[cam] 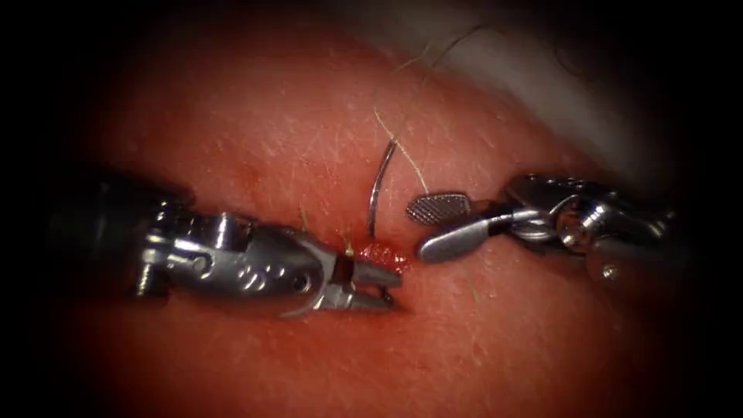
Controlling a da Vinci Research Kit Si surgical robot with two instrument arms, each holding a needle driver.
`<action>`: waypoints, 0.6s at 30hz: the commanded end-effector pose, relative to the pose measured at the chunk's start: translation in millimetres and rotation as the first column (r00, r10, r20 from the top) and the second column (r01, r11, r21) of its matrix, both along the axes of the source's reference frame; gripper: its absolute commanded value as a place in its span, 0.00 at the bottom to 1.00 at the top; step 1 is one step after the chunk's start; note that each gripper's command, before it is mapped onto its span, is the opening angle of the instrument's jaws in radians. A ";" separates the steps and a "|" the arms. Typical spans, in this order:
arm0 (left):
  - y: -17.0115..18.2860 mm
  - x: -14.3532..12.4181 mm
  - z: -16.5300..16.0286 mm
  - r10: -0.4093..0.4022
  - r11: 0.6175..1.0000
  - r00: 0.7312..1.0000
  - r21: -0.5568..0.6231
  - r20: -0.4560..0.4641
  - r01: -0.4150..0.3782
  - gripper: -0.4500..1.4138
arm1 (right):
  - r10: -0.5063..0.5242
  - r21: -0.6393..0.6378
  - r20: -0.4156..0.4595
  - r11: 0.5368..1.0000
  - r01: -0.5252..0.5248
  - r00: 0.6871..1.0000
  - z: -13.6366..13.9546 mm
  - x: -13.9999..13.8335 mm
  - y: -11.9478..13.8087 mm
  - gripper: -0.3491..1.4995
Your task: Wound Closure
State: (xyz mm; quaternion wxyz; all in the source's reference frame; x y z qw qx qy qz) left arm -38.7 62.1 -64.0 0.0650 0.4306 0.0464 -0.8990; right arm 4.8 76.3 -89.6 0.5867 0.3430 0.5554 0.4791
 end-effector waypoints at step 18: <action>-2.8 -1.6 -6.9 -0.264 0.832 0.961 0.523 0.083 0.184 0.05 | -0.002 0.012 -0.007 1.000 0.003 1.000 0.1 0.2 0.1 0.90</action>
